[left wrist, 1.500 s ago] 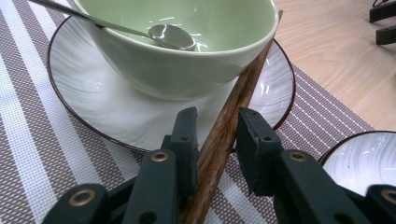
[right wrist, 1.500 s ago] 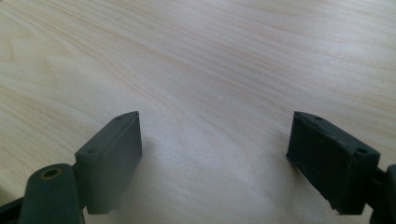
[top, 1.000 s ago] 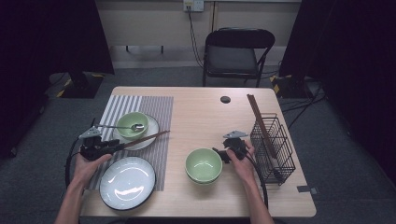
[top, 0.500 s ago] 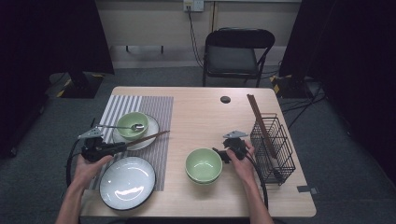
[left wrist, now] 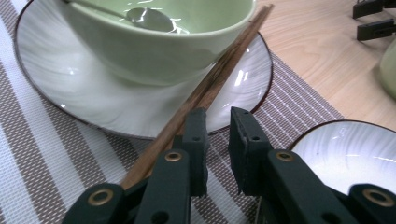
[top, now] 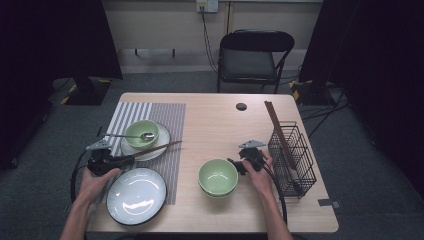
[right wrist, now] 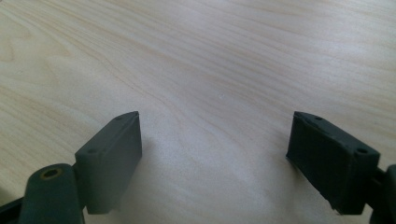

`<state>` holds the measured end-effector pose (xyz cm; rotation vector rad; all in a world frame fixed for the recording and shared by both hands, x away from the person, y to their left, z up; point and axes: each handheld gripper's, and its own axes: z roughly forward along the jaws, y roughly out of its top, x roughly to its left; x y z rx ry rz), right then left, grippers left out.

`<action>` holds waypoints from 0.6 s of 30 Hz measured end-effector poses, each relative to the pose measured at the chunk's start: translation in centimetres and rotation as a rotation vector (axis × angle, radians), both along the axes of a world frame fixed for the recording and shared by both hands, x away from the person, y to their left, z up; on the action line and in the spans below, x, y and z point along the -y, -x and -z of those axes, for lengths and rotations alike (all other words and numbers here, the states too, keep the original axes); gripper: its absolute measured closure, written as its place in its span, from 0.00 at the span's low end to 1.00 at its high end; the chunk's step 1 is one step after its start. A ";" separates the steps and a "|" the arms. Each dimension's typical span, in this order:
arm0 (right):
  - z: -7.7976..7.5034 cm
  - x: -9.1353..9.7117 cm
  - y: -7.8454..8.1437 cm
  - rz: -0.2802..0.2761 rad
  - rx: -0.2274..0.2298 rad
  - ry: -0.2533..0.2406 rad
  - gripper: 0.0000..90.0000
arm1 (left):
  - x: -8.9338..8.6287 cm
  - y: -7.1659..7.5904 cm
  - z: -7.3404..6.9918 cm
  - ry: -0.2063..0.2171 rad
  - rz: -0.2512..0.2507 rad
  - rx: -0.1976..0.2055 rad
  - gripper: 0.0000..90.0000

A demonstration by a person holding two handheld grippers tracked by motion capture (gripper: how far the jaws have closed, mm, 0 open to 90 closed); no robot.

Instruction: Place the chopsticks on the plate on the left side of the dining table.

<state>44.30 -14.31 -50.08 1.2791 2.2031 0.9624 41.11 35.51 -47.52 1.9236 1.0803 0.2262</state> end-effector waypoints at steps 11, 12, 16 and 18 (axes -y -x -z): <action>0.0 0.0 0.0 0.001 0.000 0.002 0.19 | -0.4 0.3 0.2 -0.020 -0.028 0.003 0.85; 0.0 0.0 0.0 0.000 0.000 0.000 0.19 | -0.4 0.3 0.2 -0.024 -0.035 0.006 0.85; 0.0 0.0 0.0 0.000 0.000 0.000 0.19 | -0.6 0.2 0.3 -0.012 -0.039 0.003 0.84; 0.0 0.0 0.0 0.000 0.000 0.003 0.19 | -0.6 0.2 0.3 -0.015 -0.037 0.001 0.84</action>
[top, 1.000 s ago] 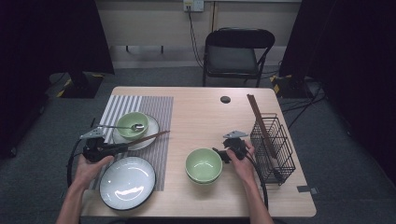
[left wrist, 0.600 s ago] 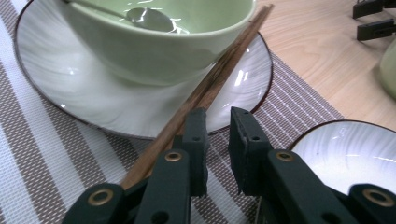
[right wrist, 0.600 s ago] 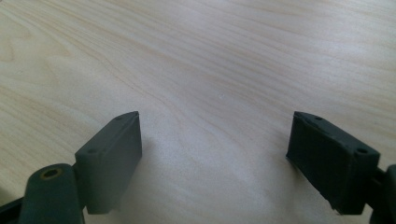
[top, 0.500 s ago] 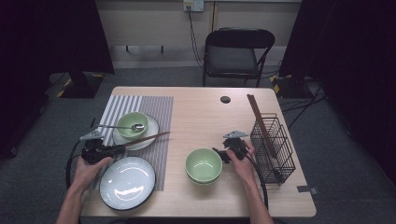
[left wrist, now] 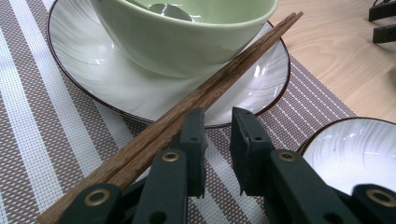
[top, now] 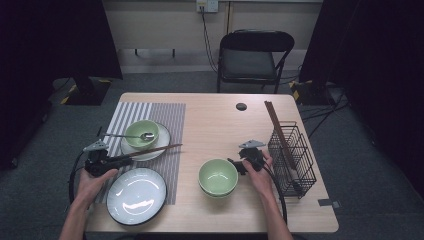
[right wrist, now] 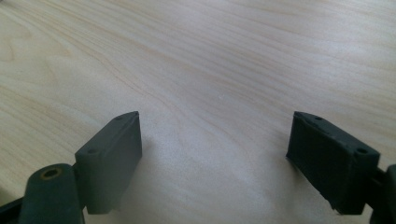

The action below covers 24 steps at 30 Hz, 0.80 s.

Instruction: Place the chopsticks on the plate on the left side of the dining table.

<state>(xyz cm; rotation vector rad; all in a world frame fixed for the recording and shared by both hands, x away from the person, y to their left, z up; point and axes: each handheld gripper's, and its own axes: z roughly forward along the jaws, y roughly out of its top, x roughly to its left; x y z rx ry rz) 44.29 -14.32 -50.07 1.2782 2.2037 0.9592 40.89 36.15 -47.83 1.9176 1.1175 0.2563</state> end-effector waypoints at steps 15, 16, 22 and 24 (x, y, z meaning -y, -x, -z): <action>0.0 0.0 0.0 -0.001 0.000 -0.001 0.19 | -0.7 0.2 0.2 0.008 -0.036 0.005 0.83; 0.0 0.0 0.0 0.001 0.000 -0.001 0.19 | -0.7 0.2 0.2 0.008 -0.038 0.005 0.83; 0.0 0.0 0.0 0.000 0.000 0.000 0.19 | -1.0 0.2 0.3 0.006 -0.047 0.008 0.82; 0.0 0.0 0.0 -0.001 0.000 -0.001 0.19 | -1.0 0.2 0.3 0.005 -0.051 0.010 0.82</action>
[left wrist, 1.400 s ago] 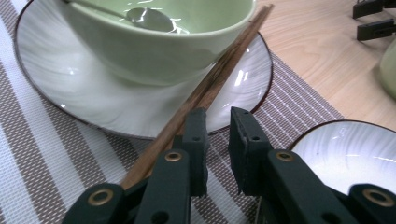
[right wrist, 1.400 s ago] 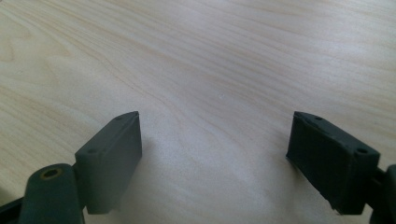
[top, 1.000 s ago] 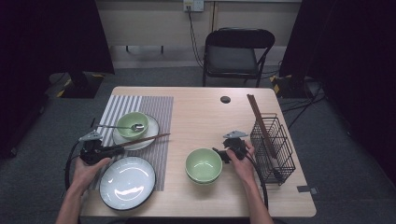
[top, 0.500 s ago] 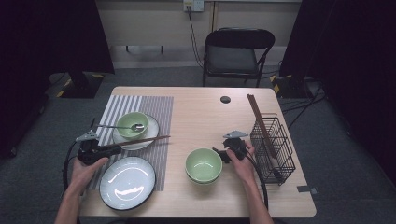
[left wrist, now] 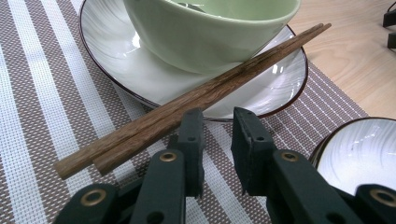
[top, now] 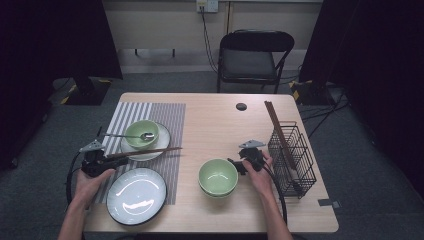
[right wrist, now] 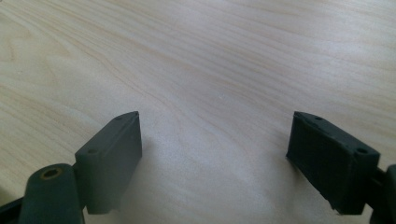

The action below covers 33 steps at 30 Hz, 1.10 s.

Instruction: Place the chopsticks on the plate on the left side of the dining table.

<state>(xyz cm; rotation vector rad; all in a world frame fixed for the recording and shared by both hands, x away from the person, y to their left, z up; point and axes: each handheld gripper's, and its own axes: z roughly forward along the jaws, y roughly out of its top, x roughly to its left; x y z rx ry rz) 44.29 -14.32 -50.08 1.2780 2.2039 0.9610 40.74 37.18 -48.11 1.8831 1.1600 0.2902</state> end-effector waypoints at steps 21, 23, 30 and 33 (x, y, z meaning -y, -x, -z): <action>0.0 0.0 0.0 0.001 0.000 0.001 0.19 | -0.5 -0.2 0.1 0.004 -0.052 0.017 0.79; 0.0 0.0 0.0 0.001 0.000 0.001 0.19 | -0.5 -0.2 0.1 0.006 -0.059 0.016 0.78; 0.0 0.0 0.0 0.000 0.000 0.000 0.19 | -0.7 -0.2 0.1 0.016 -0.059 0.011 0.77; 0.0 0.0 0.0 0.000 0.000 0.000 0.19 | -0.8 -0.3 0.1 0.011 -0.065 0.008 0.76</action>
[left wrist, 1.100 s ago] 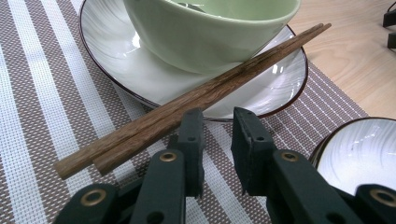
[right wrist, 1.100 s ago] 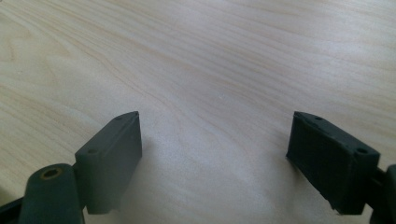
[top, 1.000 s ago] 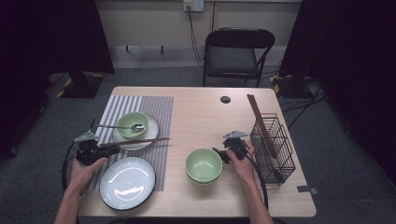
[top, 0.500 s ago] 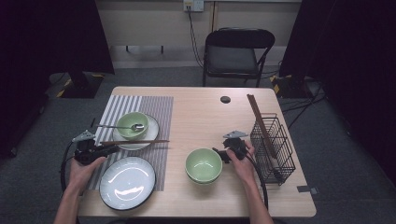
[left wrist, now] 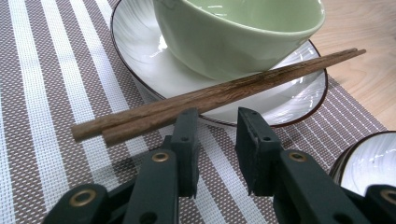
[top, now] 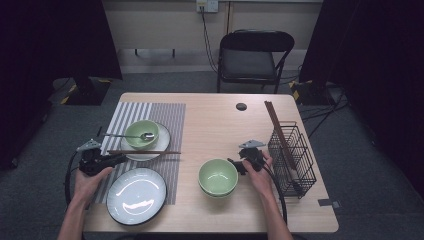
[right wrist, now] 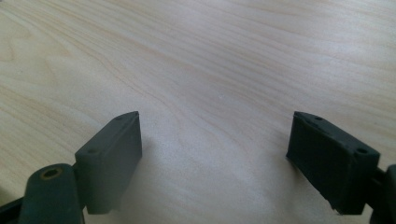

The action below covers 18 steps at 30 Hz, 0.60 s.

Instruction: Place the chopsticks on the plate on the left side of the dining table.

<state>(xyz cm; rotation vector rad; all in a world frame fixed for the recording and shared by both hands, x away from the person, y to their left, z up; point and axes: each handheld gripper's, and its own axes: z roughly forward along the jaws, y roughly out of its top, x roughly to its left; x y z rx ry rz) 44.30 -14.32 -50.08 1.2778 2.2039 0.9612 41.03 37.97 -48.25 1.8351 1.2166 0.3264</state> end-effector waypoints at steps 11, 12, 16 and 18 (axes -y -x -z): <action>0.0 0.0 0.0 0.001 0.000 0.002 0.19 | 0.0 0.0 0.0 -0.012 -0.004 0.006 0.74; 0.0 0.0 0.0 0.001 0.000 0.000 0.19 | 0.0 0.0 0.0 -0.017 0.001 0.007 0.74; 0.0 0.0 0.0 0.000 0.000 0.000 0.19 | 0.1 0.0 0.0 -0.014 0.010 0.002 0.73; 0.0 0.0 0.0 0.000 0.000 0.000 0.19 | 0.3 0.0 0.0 -0.022 0.012 -0.002 0.73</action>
